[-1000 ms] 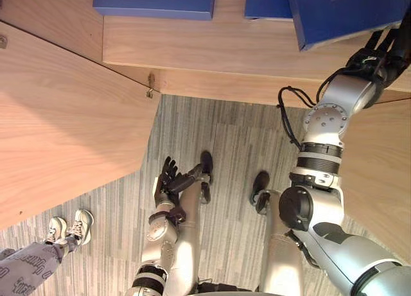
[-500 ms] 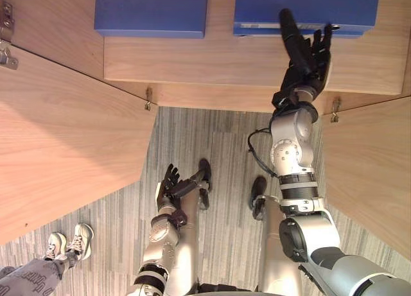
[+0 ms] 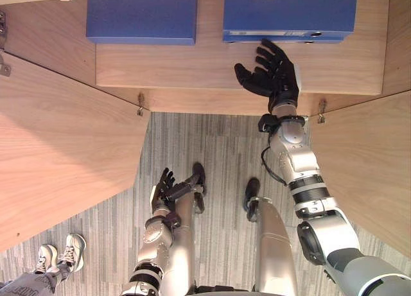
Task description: Walk over to the cabinet, pick up the folder, carry it to the office cabinet, place the folder inside the office cabinet, then close the office cabinet door
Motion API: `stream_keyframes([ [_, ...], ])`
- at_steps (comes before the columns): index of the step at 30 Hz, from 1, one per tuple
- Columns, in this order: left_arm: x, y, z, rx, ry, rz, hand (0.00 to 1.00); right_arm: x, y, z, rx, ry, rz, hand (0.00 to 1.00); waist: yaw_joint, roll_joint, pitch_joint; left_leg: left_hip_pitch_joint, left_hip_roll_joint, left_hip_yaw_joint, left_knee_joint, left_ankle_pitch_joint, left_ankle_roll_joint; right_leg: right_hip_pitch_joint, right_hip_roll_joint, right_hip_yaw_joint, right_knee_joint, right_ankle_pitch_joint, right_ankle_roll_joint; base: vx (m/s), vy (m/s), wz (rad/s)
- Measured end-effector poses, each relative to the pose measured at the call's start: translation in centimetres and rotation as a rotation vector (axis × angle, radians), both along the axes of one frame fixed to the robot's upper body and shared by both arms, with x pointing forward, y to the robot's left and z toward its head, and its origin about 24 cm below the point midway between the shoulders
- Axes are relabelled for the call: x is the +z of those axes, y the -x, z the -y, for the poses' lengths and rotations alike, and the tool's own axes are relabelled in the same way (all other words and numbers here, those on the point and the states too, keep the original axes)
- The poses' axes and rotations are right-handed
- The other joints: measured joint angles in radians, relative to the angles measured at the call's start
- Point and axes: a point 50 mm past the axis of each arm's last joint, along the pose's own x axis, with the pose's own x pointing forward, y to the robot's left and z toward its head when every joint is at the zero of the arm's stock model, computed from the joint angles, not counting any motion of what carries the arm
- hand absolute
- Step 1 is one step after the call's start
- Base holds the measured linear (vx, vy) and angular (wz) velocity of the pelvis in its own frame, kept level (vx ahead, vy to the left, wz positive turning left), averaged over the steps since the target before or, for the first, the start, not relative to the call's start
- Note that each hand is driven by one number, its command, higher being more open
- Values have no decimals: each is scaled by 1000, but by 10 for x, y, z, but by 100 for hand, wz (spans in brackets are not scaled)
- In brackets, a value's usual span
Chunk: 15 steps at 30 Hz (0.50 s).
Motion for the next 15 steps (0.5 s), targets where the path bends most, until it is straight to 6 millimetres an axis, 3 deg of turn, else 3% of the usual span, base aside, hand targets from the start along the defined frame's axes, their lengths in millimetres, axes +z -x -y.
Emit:
stream_keyframes([
  [2, 0, 0, 0, -1, -1, 6, 100, 8, -2, -2, -21, 42, 21, 0, 1, 0, 0, -6, -1, 3, -7, 2, 1, -9, 0, 2, -4, 1, 0, 33, -22, -3],
  [8, 4, -3, -3, 9, 3, 33, 100, 63, -18, -4, -91, 111, 126, 0, 1, 0, 0, -47, -6, 4, -22, 18, 3, -60, -1, 4, 0, 1, 0, 30, -27, 1],
  [12, 4, -3, -3, 15, 15, 34, 100, 71, -23, -6, -105, 156, 119, 0, -2, 0, 0, -48, -12, 3, -40, 29, -1, -69, -5, 3, 0, 1, 0, 22, -33, 5],
  [15, 5, -3, -3, 20, 22, 38, 100, 87, -27, -8, -111, 203, 138, 0, -15, 2, 1, -53, -26, 2, -91, 70, -3, -95, -13, 0, 2, 8, -7, -28, -32, 12],
])
